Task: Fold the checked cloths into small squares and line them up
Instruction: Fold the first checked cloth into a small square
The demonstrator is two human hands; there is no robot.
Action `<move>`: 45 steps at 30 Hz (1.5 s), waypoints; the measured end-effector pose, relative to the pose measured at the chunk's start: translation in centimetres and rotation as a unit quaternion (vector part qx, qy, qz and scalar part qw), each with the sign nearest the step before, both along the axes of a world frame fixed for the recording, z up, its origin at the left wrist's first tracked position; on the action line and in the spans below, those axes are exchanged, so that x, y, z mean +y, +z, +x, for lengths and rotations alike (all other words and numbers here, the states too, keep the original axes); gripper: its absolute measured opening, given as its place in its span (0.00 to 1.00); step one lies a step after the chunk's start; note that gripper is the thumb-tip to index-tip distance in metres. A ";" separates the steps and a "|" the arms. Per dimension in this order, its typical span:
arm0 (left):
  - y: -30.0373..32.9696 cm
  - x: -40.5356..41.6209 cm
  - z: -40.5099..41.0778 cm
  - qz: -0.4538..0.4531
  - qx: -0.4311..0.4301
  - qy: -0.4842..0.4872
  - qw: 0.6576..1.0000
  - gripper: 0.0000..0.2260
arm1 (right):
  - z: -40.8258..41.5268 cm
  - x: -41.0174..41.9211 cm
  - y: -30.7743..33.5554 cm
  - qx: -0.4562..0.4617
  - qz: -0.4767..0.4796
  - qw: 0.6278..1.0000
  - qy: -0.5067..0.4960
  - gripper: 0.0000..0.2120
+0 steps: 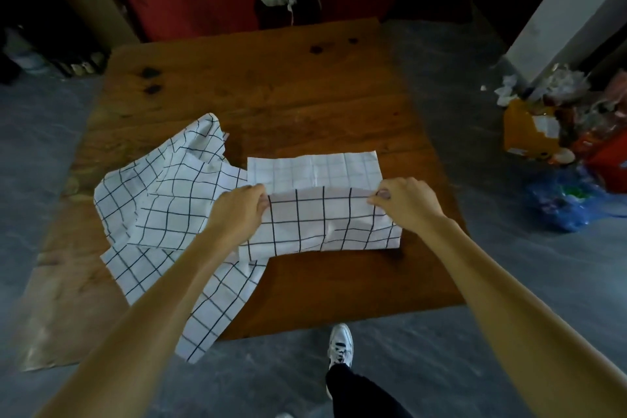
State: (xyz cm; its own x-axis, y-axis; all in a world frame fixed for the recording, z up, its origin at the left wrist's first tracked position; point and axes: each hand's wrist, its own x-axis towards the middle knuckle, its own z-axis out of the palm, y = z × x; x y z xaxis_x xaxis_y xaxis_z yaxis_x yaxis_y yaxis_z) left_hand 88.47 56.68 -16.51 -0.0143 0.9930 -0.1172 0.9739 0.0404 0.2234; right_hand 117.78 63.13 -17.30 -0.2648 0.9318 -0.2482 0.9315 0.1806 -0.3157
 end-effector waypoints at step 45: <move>-17.8 3.1 1.7 -0.015 0.006 0.005 1.000 0.29 | -7.3 1.8 -17.3 -0.059 0.039 0.993 0.093 0.30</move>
